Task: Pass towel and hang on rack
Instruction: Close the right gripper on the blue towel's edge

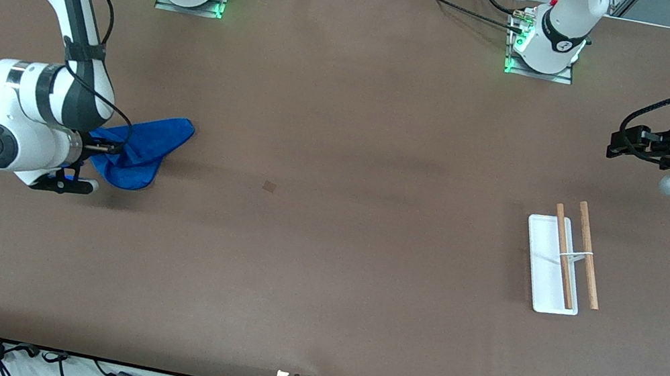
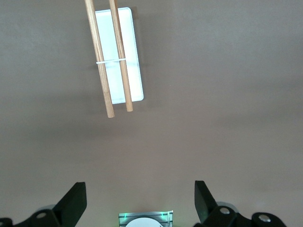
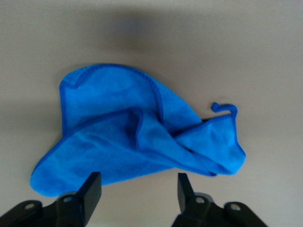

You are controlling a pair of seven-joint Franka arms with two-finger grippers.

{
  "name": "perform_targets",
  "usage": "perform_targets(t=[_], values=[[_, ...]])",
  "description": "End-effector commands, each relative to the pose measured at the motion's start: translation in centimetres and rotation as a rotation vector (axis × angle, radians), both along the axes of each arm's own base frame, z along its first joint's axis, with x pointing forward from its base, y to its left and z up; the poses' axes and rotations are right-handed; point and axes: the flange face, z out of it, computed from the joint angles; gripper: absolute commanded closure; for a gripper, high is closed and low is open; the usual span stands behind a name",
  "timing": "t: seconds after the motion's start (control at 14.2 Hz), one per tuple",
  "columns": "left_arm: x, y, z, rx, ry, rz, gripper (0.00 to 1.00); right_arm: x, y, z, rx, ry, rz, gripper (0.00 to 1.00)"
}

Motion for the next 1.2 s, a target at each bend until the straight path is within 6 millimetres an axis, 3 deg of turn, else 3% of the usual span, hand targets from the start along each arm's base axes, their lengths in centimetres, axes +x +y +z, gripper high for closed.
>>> perform_targets(t=[0.0, 0.56, 1.13], values=[[0.3, 0.1, 0.8, -0.011, -0.015, -0.005, 0.00, 0.0, -0.5, -2.2, 0.001, 0.008, 0.013, 0.34], [0.8, -0.3, 1.2, 0.002, -0.059, 0.031, 0.00, -0.7, -0.8, -5.9, 0.006, 0.040, 0.007, 0.35], [0.7, -0.3, 1.1, 0.001, -0.052, 0.025, 0.00, -1.7, -0.9, -6.9, 0.007, 0.065, 0.007, 0.55]])
